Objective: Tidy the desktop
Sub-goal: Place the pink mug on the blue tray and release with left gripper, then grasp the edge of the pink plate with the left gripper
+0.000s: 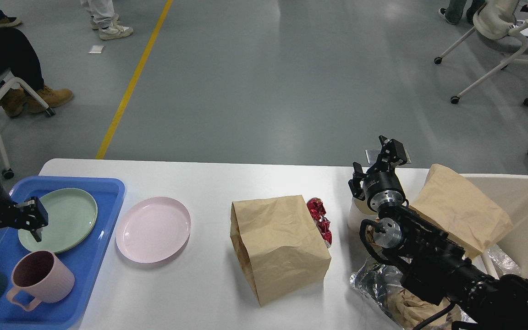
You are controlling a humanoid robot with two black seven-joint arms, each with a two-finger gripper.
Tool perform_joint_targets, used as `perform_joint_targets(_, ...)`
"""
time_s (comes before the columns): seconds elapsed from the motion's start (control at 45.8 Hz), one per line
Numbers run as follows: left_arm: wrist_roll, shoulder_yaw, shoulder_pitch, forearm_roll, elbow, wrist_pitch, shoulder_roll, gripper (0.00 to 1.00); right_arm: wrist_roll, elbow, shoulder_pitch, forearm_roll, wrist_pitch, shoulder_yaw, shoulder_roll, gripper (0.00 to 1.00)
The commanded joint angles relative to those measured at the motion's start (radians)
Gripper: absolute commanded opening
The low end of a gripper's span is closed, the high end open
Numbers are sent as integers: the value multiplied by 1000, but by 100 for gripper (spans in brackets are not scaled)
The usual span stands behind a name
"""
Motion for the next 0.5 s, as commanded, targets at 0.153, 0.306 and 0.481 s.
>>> perform_joint_targets(0.153,-3,93,-207,-12,-41,0,-106,93,0,0,0,0,0,0,0,100)
perform_joint_targets(0.306,-5,89,-248,-28,-44,0,-151,93,0,0,0,0,0,0,0,100)
perform_joint_targets(0.481,-3,48,-120,-63,-40,251,-215,93,0,0,0,0,0,0,0,100)
